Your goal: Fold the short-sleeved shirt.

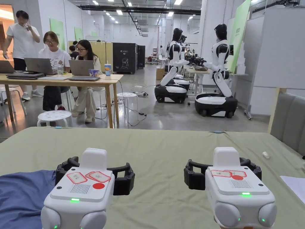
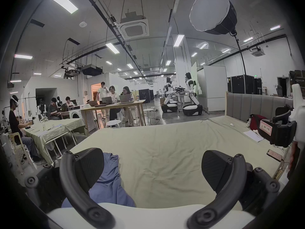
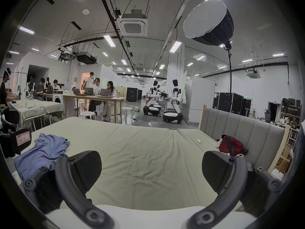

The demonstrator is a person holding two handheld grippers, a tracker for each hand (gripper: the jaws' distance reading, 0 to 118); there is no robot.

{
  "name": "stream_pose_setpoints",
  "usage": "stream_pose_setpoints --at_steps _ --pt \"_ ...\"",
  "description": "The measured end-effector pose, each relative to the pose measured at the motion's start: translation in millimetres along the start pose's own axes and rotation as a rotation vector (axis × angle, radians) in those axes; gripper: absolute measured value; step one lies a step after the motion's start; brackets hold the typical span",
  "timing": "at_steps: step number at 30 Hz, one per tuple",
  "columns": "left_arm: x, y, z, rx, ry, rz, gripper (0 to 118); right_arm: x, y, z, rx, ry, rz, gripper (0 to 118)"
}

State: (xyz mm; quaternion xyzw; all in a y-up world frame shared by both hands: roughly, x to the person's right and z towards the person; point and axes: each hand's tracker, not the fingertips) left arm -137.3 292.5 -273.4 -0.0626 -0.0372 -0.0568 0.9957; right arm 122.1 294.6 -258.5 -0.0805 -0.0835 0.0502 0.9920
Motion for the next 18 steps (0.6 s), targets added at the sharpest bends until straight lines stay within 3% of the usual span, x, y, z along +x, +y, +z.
stream_pose_setpoints --at_steps 18 --pt "2.7 -1.0 2.3 0.012 -0.006 -0.001 118 2.4 -3.0 -0.1 0.002 -0.004 0.003 118"
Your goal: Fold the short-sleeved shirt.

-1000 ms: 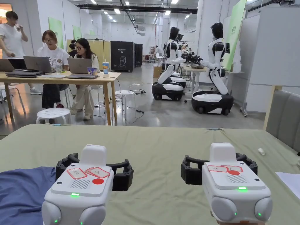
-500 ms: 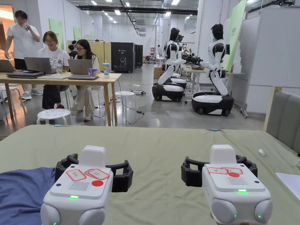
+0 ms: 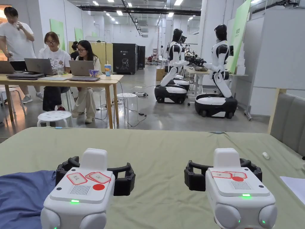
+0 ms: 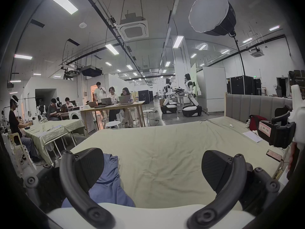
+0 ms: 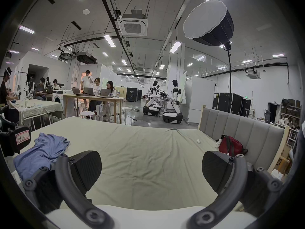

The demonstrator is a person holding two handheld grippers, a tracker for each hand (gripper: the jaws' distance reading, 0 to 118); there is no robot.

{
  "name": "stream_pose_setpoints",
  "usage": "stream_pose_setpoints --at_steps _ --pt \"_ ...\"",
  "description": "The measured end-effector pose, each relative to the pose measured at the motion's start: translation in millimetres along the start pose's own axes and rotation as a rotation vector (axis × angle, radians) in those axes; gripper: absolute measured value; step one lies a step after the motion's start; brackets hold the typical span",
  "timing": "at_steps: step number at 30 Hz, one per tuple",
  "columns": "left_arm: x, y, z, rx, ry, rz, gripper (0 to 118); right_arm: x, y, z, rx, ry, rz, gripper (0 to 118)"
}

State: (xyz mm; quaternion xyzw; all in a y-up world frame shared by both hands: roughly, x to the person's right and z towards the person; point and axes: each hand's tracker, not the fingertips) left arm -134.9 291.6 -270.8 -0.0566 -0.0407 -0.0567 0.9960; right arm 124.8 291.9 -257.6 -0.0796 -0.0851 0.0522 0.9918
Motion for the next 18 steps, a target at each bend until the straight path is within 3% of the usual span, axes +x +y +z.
stream_pose_setpoints --at_steps 18 --pt "-3.0 -0.7 -1.5 -0.009 -0.002 0.007 118 -1.4 -3.0 -0.9 0.003 -0.008 0.005 118"
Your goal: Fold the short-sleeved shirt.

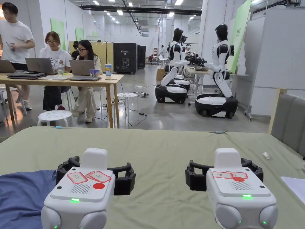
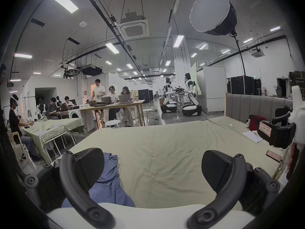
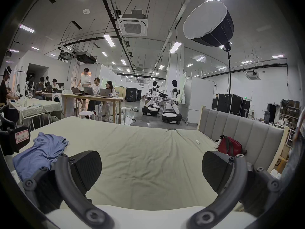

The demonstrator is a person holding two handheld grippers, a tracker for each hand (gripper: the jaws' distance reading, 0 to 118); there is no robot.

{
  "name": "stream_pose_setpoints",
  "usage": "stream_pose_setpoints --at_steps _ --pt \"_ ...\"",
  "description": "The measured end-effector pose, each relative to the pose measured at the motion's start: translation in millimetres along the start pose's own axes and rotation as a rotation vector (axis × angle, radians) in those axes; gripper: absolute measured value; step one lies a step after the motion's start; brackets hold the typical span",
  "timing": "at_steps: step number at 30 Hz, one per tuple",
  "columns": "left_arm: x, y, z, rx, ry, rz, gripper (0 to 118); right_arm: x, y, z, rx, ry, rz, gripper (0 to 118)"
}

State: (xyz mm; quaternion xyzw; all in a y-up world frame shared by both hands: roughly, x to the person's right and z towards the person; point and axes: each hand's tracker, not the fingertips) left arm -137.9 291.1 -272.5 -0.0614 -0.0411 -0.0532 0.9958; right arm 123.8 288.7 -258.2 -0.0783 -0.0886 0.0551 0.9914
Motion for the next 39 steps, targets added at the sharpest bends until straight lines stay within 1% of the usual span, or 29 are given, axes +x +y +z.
stream_pose_setpoints --at_steps 7,8,9,10,11,12,13,14,16,19,21,26,27,29,31,39 --pt "-0.7 -1.8 -1.7 -0.009 0.002 0.007 118 0.5 -0.8 -0.7 -0.008 -0.002 -0.002 118" --pt "-0.4 -1.6 -1.5 -0.008 0.0 0.009 117 0.9 -0.9 -0.4 -0.011 0.005 -0.007 110" --pt "-0.5 -1.6 -1.4 -0.009 -0.001 0.012 110 1.9 -1.2 0.6 -0.011 0.025 -0.012 94" --pt "-1.5 -1.3 -0.8 -0.018 -0.014 0.029 88 3.4 -1.5 1.8 -0.002 0.058 -0.024 64" --pt "-2.9 -0.9 -0.1 -0.01 -0.036 0.054 28 4.6 -1.3 2.1 -0.001 0.066 -0.035 4" --pt "-3.8 -1.7 -1.4 -0.009 -0.037 0.064 2 3.3 -1.1 0.2 -0.008 0.038 -0.034 1" --pt "-2.2 -3.9 -4.9 -0.014 -0.032 0.051 0 3.0 -3.0 0.9 0.008 -0.005 -0.018 0" --pt "1.0 -4.0 -8.6 -0.018 0.014 0.038 0 5.2 -3.8 3.1 0.009 0.012 -0.026 0" --pt "1.9 -5.4 -10.3 -0.031 -0.037 0.029 0 12.1 -2.9 7.2 0.013 0.048 -0.045 0" --pt "5.6 -7.1 -15.0 -0.033 -0.022 0.043 0 9.7 -1.9 5.6 0.02 0.025 -0.023 0" --pt "2.6 -7.3 -11.3 -0.033 -0.023 0.045 0 11.7 -2.9 6.4 0.015 0.038 -0.019 0" --pt "-10.8 -7.1 -8.7 -0.028 0.012 0.059 0 -1.5 -4.5 -0.7 0.001 0.067 0.004 0" --pt "-16.7 -7.3 -8.8 -0.03 0.024 0.06 0 -9.7 -2.1 -3.9 -0.002 0.071 0.009 0" --pt "-37.3 -10.3 -2.3 -0.039 0.071 0.062 0 -25.9 0.5 -9.0 -0.005 0.124 0.006 0" --pt "-59.8 -14.1 2.4 -0.045 0.128 0.073 0 -54.2 6.7 -16.0 0.006 0.164 0.011 0" --pt "-183.2 -48.0 47.1 -0.132 0.434 0.125 0 -195.9 11.5 -27.6 -0.007 0.488 0.047 0"
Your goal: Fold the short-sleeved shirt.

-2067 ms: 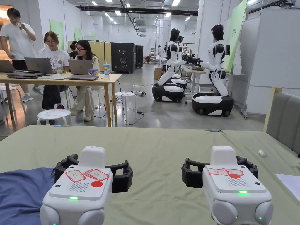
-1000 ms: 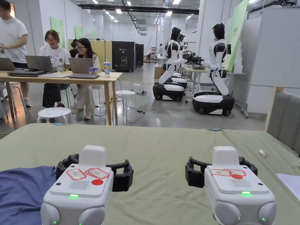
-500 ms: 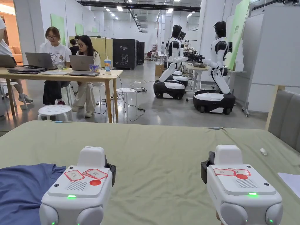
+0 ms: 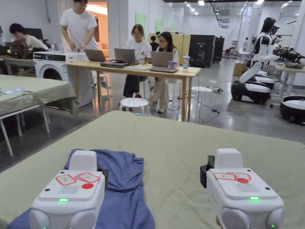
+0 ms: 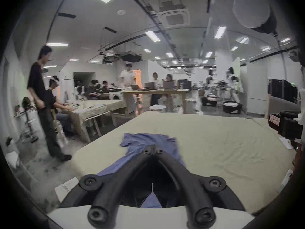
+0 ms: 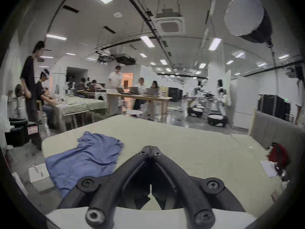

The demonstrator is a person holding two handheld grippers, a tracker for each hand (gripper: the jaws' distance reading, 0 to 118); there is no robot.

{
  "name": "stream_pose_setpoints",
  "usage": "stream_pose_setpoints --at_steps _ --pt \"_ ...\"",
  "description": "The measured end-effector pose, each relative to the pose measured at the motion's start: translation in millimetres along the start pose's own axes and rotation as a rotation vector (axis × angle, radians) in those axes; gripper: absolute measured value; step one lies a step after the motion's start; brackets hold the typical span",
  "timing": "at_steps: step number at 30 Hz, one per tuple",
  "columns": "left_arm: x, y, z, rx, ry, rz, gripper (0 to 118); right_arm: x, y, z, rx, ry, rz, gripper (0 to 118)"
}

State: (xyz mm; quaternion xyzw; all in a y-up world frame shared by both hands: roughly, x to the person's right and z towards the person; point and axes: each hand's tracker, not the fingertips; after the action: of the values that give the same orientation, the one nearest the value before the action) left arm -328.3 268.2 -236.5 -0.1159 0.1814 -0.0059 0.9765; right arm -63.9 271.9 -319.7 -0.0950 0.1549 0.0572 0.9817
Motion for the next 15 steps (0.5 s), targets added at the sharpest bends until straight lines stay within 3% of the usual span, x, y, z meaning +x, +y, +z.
stream_pose_setpoints --at_steps 3,6,11,15 --pt "-37.7 -15.7 -6.5 -0.046 0.087 -0.006 0 -32.2 -5.9 -16.7 -0.022 0.127 0.004 0" --pt "-53.7 -32.2 -20.8 -0.121 0.11 -0.014 0 -42.0 -14.6 -29.0 -0.039 0.135 0.004 0" --pt "-37.6 -47.9 -68.9 -0.242 -0.02 -0.037 0 -36.4 -27.0 -52.7 -0.075 0.144 0.003 0" --pt "-8.0 -49.6 -149.9 -0.407 -0.165 -0.024 0 -30.2 -39.8 -80.4 -0.112 0.135 0.006 0"
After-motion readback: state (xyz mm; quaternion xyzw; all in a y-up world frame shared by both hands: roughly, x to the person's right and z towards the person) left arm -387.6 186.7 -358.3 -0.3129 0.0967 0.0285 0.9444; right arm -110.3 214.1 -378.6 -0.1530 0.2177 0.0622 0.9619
